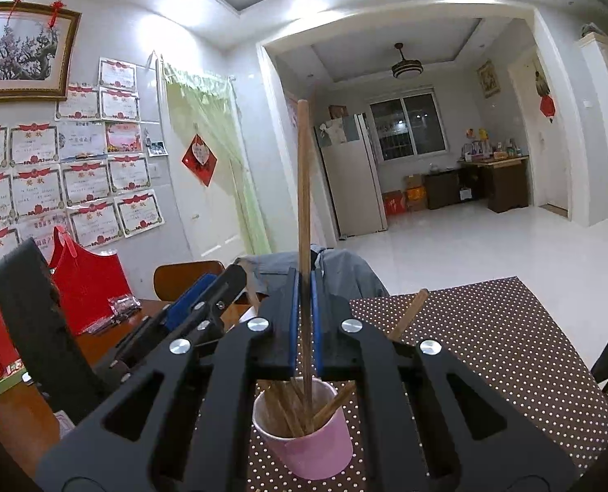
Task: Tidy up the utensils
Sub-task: 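Lift both chopsticks and lower them into the pink cup, then open both grippers over the cup to drop the chopsticks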
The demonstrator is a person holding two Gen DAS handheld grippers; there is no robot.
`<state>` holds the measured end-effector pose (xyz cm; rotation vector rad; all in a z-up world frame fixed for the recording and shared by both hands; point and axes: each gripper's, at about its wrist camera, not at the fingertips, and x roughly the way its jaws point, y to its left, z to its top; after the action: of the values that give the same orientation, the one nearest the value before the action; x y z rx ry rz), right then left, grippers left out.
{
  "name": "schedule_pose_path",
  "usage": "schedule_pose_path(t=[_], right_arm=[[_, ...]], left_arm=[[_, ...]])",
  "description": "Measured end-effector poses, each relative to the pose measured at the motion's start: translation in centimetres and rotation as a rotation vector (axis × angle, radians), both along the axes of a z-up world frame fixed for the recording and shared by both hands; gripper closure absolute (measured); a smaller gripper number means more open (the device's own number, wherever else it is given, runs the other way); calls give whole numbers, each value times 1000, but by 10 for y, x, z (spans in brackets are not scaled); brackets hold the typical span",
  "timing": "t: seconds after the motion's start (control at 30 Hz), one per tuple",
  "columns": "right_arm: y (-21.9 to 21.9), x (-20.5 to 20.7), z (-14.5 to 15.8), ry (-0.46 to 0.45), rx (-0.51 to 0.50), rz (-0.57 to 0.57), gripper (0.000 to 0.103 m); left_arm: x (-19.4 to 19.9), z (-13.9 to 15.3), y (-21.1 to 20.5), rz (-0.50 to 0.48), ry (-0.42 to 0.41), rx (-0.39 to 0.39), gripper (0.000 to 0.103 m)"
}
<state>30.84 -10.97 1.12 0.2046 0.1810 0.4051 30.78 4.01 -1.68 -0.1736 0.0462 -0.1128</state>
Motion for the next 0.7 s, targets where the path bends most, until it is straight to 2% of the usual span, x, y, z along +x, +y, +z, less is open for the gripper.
schedule_pose_path(t=[0.2, 0.57, 0.63, 0.67, 0.7], right_arm=[[5, -2, 2, 18, -24, -6, 97], [14, -5, 2, 54, -73, -31, 95], [14, -7, 2, 59, -79, -39, 89], [14, -7, 3, 59, -81, -43, 77], [14, -8, 3, 56, -81, -48, 58]], left_arm=[[-10, 4, 2, 13, 35, 25, 64], [-28, 14, 10, 42, 55, 38, 63], [-31, 16, 13, 50, 61, 36, 62], [-33, 17, 15, 54, 66, 38, 61], [-35, 18, 16, 57, 67, 38, 61]])
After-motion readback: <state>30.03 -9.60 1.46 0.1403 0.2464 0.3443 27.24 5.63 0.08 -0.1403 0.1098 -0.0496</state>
